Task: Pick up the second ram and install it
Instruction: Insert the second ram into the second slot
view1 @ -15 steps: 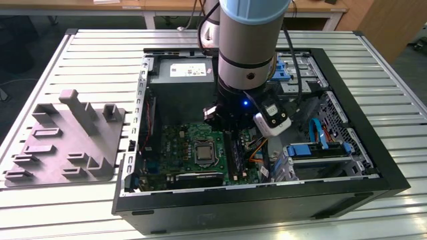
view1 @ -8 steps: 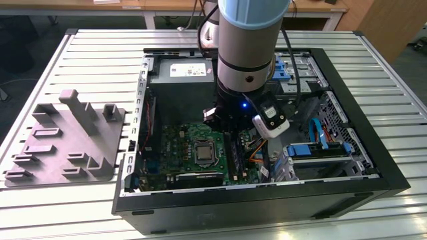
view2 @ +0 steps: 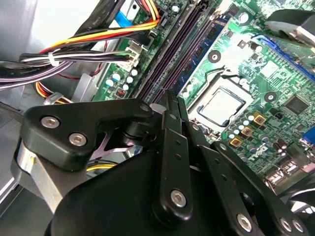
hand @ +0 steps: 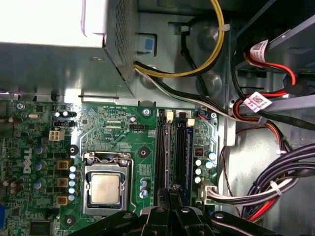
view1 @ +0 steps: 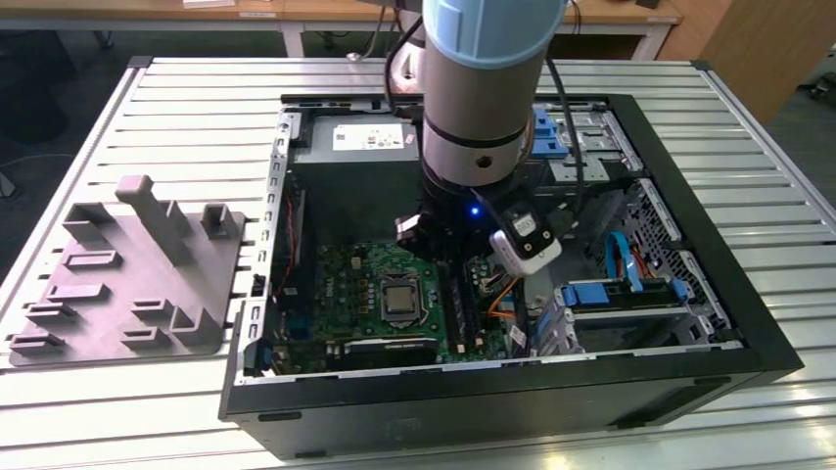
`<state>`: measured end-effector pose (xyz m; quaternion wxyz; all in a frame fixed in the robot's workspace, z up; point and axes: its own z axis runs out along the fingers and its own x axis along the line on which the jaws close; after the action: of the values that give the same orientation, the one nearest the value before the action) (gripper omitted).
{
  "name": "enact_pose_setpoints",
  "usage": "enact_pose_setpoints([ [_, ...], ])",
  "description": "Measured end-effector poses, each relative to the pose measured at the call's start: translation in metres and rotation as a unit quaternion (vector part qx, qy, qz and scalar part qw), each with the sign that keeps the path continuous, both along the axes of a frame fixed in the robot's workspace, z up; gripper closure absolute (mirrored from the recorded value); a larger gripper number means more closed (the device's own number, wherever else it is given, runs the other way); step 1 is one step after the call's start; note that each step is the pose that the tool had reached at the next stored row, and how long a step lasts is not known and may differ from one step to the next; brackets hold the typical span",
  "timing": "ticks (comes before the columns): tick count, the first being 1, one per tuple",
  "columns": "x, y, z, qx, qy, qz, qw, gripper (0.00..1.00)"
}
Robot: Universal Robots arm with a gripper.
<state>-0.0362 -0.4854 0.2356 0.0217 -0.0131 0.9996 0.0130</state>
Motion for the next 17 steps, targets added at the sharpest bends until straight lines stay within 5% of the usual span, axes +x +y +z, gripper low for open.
enact_pose_setpoints([
  [17,-0.0007,-0.0002,-0.0084,0.0025,0.0000,-0.001,1.0000,0.88],
])
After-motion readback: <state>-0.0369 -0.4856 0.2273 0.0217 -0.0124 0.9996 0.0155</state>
